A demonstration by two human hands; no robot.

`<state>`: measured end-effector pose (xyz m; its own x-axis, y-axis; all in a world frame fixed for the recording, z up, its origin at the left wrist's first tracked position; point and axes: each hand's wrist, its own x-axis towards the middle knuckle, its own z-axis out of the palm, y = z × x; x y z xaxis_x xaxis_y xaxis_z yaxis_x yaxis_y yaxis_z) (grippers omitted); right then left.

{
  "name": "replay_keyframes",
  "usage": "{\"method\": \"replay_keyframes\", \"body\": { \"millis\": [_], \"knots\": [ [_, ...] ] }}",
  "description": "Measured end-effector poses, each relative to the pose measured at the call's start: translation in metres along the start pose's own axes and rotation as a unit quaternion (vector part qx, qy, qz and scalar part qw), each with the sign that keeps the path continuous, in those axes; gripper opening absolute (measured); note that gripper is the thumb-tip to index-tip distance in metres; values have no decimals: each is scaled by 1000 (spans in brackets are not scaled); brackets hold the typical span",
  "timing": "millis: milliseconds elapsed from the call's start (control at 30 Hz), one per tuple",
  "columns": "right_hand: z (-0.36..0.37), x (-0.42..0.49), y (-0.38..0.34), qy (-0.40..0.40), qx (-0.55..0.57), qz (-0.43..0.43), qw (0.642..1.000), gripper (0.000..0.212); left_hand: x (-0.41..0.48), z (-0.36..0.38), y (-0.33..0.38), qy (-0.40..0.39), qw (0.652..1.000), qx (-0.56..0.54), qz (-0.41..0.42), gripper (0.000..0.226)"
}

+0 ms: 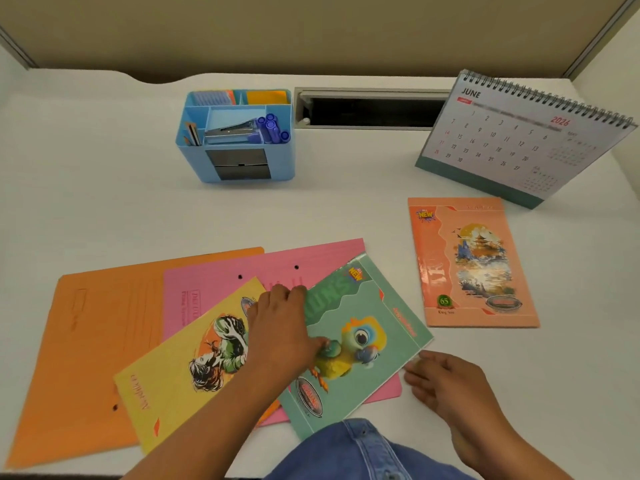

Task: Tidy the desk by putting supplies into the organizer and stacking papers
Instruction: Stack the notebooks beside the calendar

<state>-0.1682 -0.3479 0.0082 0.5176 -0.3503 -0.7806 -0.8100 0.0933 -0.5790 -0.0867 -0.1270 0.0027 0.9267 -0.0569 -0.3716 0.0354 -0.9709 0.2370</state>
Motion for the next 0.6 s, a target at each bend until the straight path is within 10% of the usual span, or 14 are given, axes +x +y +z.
{"method": "replay_keyframes", "body": {
  "millis": [233, 433, 600],
  "knots": [
    [14, -2, -5, -6, 35, -21, 999, 23, 2, -53, 14, -4, 973, -225, 41, 9],
    [10, -13, -24, -93, 116, -95, 984, 26, -10, -75, 35, 19, 871, -490, 34, 9],
    [-26, 3, -50, 3, 127, -184, 975, 30, 8, -53, 65, -7, 849, -528, 24, 10]
  ]
}}
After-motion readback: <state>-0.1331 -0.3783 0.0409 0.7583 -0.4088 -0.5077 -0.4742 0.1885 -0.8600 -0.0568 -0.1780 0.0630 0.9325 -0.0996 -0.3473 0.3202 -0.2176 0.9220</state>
